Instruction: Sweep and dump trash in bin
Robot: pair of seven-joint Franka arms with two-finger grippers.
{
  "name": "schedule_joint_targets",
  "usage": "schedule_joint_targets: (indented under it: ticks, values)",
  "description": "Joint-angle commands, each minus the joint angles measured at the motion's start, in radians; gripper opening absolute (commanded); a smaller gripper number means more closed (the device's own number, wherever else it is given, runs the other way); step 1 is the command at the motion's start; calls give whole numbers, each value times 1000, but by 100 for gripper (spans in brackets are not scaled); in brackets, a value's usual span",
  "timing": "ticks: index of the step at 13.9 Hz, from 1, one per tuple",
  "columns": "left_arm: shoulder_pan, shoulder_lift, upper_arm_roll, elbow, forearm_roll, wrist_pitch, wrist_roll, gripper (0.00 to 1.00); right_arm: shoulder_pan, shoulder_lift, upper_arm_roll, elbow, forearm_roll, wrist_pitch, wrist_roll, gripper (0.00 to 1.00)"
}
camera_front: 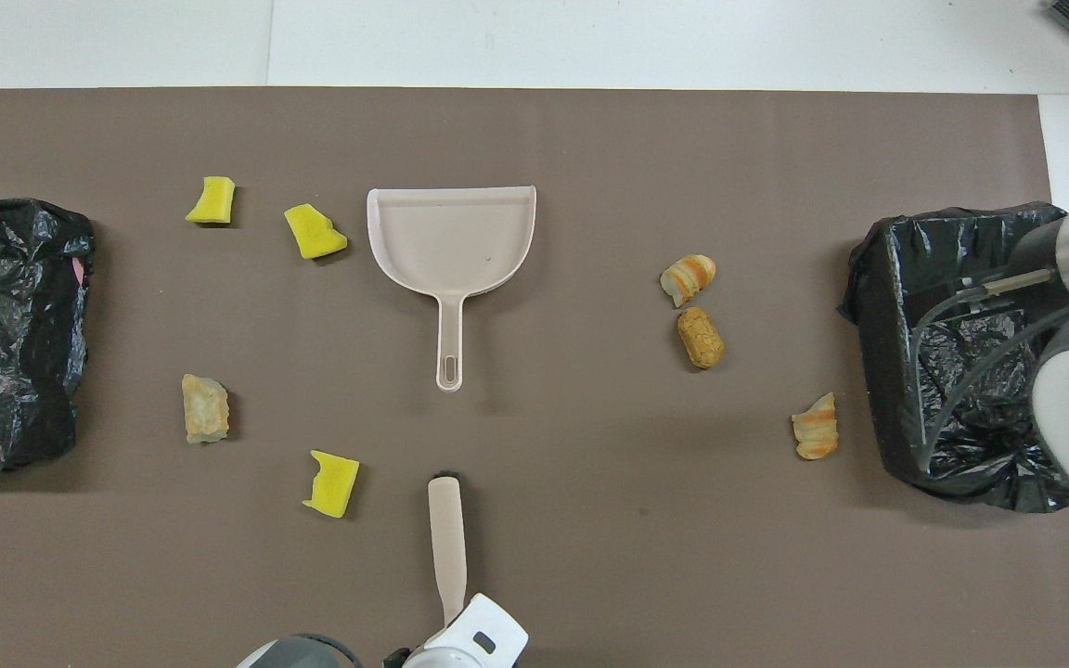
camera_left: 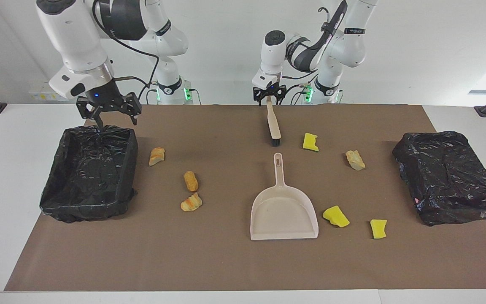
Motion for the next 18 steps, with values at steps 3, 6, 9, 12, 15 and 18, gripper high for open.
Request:
schedule_joint_targets:
  ticks: [3,6,9,12,15,18]
  values:
    - [-8,-12,20,12,-13,-91,7,0,23,10,2,-61,107,77,-14,100]
    - [45,-1,21,69,0,-148,5,0,32,80,4,35,112,55,-3,100]
    - [177,-13,24,147,16,-258,5,0,62,160,21,99,109,65,86,100]
    - [332,-33,27,213,80,-330,17,0,82,211,77,108,106,129,185,100]
    - [510,-32,29,220,128,-344,114,0,199,251,97,87,100,284,374,100]
    - [743,-16,29,216,129,-344,498,0,311,315,96,85,84,388,552,100]
